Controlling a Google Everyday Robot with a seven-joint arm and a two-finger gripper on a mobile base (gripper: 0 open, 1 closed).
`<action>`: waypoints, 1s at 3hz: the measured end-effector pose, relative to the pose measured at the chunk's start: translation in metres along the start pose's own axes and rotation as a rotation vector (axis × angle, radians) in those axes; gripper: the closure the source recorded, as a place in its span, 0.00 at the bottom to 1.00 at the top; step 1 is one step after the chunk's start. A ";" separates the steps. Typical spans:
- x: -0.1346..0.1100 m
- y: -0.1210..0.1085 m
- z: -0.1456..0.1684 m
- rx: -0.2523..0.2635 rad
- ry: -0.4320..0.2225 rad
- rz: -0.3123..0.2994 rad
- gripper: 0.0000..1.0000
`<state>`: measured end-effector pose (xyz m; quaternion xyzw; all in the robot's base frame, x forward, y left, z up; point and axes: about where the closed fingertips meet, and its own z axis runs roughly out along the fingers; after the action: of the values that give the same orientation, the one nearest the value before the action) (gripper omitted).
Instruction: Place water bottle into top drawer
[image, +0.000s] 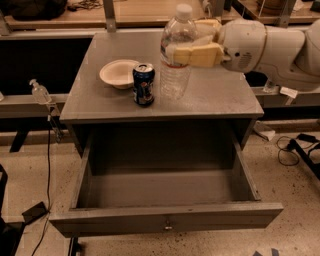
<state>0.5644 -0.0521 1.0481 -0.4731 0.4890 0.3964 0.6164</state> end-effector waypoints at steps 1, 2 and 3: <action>0.023 0.024 -0.021 0.013 0.029 0.040 1.00; 0.026 0.022 -0.018 0.004 0.017 0.051 1.00; 0.053 0.028 -0.024 0.047 -0.087 0.111 1.00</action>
Offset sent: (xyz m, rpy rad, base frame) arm -0.0194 -0.0122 -0.0398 0.0208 0.0754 0.0137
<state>0.5429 -0.0671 0.9888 -0.4130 0.4965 0.4384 0.6251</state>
